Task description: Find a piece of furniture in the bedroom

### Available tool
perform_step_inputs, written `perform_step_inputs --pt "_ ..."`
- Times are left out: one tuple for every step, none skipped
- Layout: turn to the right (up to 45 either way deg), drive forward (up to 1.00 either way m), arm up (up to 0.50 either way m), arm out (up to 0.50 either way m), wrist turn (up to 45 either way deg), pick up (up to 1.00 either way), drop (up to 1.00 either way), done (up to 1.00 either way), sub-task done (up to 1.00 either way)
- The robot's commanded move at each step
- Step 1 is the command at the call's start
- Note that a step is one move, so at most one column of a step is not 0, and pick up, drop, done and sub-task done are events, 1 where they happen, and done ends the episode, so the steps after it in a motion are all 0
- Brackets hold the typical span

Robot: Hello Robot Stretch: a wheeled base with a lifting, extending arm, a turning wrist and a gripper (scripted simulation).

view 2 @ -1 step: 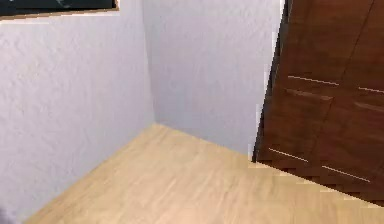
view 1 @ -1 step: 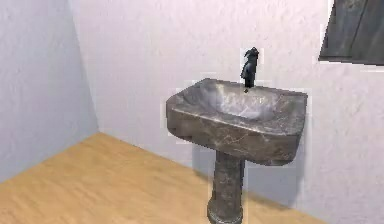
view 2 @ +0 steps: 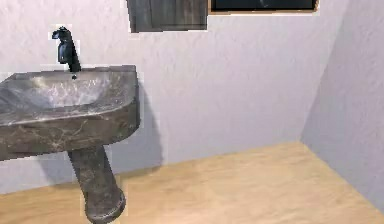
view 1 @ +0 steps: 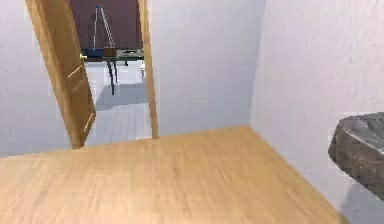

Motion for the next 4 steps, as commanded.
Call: perform_step_inputs --pt "-21.0 0.00 0.00 0.00 0.0 0.00 0.00 0.00 0.00" --pt "0.0 1.00 0.00 0.00 0.0 0.00 0.00 0.00 0.00" --pt "0.0 1.00 0.00 0.00 0.0 0.00 0.00 0.00 0.00" --pt "-9.0 0.00 0.00 0.00 0.0 0.00 0.00 0.00 0.00"
